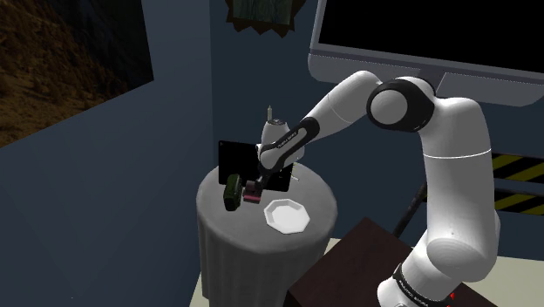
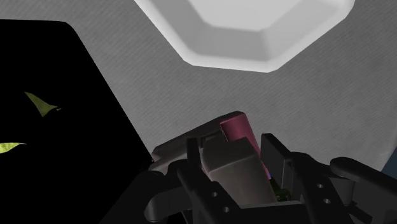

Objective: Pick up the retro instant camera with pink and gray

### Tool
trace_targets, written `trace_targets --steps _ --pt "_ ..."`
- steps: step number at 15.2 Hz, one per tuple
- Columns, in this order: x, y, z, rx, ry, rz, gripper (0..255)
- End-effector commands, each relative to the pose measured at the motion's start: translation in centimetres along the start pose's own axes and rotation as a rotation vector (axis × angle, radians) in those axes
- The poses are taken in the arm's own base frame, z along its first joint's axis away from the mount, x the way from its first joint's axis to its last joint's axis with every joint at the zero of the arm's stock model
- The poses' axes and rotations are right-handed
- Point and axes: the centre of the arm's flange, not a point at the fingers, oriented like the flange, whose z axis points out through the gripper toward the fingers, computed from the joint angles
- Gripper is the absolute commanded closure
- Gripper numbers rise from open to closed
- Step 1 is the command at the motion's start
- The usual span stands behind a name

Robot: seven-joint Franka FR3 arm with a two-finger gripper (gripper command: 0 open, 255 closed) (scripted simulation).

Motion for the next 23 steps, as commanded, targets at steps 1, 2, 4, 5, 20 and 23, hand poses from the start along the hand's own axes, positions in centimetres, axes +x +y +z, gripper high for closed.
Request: trace_targets --steps 1,2,4,5,20,23 --pt "0.0 0.0 0.0 0.000 0.000 0.000 255" --pt "0.0 0.0 0.0 0.000 0.000 0.000 255" --pt "0.0 0.0 0.0 0.000 0.000 0.000 255" --pt "0.0 0.0 0.0 0.000 0.000 0.000 255" --pt "0.6 0.2 -7.3 0.000 0.000 0.000 255" --pt "0.7 0.2 -7.9 0.000 0.000 0.000 255"
